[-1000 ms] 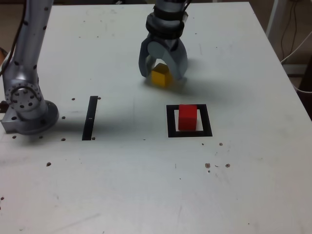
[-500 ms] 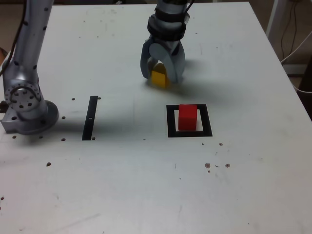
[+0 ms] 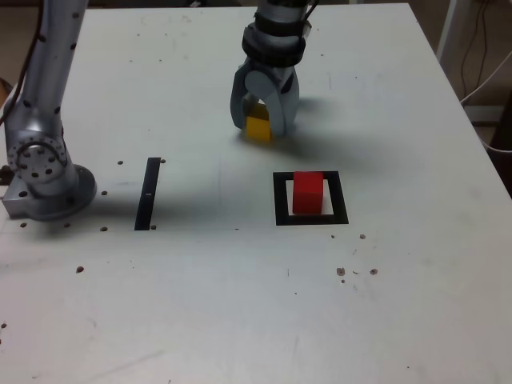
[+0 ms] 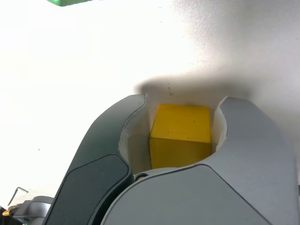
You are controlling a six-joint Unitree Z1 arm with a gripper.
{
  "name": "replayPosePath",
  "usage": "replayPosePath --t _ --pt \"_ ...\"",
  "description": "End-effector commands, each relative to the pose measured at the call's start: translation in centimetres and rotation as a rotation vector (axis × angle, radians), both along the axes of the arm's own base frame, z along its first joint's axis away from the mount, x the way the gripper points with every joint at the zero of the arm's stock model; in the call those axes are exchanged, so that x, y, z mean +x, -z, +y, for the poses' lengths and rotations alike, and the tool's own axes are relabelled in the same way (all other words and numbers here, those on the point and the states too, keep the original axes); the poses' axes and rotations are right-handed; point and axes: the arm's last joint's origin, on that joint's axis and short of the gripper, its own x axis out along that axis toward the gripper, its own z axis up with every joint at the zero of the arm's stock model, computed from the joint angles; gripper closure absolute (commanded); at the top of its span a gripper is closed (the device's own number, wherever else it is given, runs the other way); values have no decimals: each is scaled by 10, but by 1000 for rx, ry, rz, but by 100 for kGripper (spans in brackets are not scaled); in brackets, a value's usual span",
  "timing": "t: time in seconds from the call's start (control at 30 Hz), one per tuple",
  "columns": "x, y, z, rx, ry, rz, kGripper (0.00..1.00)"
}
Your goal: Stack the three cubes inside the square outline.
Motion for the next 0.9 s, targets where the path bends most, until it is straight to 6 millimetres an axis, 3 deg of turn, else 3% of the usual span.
replayPosePath --t 0.0,0.33,0.6,0.87 --pt "-1 -4 -1 5 -3 -4 61" --pt "-5 -45 -25 26 -61 -35 61" --pt "2 -73 -67 24 -116 -49 62" --pt "7 -87 -104 30 -190 -37 62"
